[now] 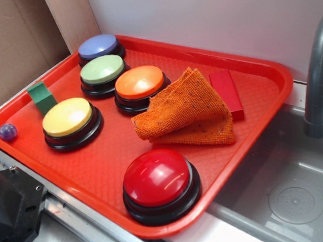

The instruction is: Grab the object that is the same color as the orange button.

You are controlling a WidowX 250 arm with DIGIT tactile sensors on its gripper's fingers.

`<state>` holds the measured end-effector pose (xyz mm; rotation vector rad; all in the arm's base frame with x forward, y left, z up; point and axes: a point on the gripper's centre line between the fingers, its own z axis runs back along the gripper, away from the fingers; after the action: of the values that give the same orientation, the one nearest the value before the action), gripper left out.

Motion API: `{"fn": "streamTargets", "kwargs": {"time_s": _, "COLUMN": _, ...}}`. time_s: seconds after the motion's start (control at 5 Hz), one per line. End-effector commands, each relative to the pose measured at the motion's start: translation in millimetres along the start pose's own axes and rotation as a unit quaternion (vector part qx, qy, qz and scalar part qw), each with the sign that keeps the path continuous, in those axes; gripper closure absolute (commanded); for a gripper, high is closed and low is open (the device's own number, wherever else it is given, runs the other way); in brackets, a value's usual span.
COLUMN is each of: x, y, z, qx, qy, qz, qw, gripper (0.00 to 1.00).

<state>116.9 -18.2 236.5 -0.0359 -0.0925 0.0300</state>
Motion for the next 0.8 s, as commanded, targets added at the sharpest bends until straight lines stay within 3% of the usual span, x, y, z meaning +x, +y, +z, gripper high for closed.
{"fn": "streamTargets", "kwargs": {"time_s": 0.0, "x": 0, "y": 0, "z": 0, "qx": 0.0, "qy": 0.0, "qz": 0.0, "qw": 1.0, "gripper": 0.0}}
{"fn": "streamTargets", "kwargs": {"time_s": 0.2, "x": 11, "y": -5, "z": -7, "qx": 0.015, "qy": -0.008, "qz": 0.043, "qw": 0.999, "gripper": 0.0}}
{"fn": "streamTargets", "kwargs": {"time_s": 0.4, "x": 28, "y": -10, "z": -19, "qx": 0.022, "qy": -0.043, "qz": 0.072, "qw": 0.996, "gripper": 0.0}}
{"fn": "streamTargets", "kwargs": {"time_s": 0.6, "x": 53, "y": -18, "z": -37, "qx": 0.026, "qy": -0.063, "qz": 0.043, "qw": 0.997, "gripper": 0.0}}
